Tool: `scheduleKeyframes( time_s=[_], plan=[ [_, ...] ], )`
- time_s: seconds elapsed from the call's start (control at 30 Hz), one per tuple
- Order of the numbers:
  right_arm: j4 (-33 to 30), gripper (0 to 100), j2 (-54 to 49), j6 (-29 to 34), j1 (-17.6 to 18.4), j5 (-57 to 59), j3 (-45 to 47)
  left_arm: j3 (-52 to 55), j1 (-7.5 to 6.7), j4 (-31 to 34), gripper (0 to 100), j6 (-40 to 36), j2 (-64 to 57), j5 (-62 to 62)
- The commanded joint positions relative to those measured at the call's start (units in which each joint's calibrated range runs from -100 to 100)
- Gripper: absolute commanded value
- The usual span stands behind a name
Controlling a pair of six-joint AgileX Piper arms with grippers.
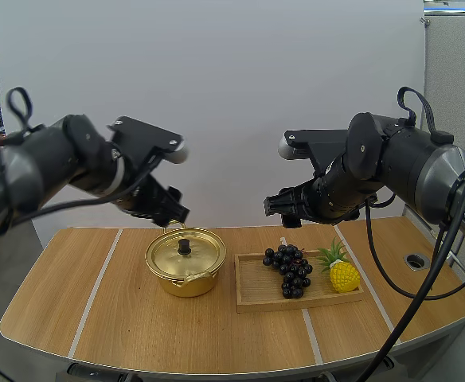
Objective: Open the pot, put the grape inside, and close it
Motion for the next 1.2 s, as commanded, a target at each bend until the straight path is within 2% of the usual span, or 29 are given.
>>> scheduleKeyframes(
  time_s=[0.0, 0.43, 0.77, 1.17],
  plan=[
    [-0.38, 100, -0.23, -0.19, -0.23, -0.98, -0.52, -5.42, -0.07, -1.99, 100, 4.67, 9.52, 4.06],
    [-0.38, 100, -0.23, -0.19, -0.23, -0.81, -0.52, -17.64, -0.14, -0.72, 100, 6.24, 30.42, 10.47],
    [-0.38, 100, -0.23, -0.19, -0.23, -0.81, -0.52, -18.15, -0.14, 1.9, 100, 6.24, 35.45, 10.48],
    [-0.38, 100, -0.23, -0.19, -0.23, -1.5, -0.52, -18.15, -0.14, 1.6, 100, 7.36, 38.79, 10.28]
  ],
)
